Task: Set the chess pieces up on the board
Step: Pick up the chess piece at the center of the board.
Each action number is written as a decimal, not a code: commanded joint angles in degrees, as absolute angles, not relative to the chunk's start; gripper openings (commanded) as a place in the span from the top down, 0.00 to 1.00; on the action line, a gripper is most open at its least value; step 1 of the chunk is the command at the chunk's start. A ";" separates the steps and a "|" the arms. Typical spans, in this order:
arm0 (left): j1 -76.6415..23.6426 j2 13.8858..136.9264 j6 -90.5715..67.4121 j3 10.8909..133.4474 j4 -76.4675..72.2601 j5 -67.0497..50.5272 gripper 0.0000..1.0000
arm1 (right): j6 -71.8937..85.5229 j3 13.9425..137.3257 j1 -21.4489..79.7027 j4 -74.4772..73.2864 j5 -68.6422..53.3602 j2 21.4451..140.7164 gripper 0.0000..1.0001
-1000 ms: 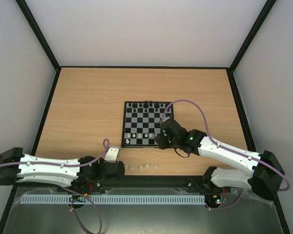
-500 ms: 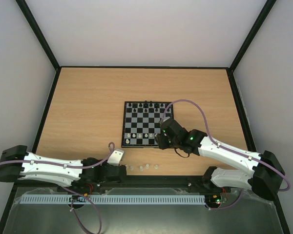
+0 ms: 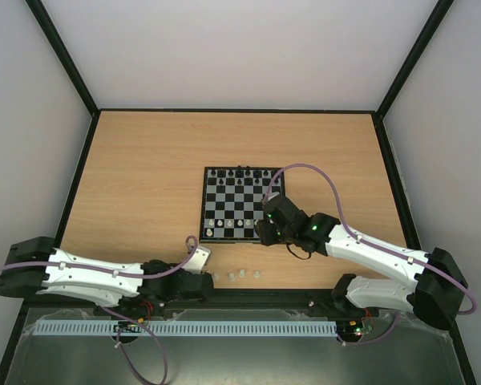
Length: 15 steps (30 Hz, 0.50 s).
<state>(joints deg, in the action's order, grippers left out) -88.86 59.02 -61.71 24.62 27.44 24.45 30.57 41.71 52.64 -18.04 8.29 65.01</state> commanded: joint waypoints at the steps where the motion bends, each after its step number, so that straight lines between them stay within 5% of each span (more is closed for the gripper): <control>1: -89.47 61.53 -59.97 26.66 27.04 26.26 0.50 | 29.70 41.07 52.38 -18.90 8.20 64.07 0.51; 15: -88.65 64.00 -57.92 26.71 24.87 26.59 0.65 | 29.54 40.93 52.39 -18.63 7.84 64.81 0.51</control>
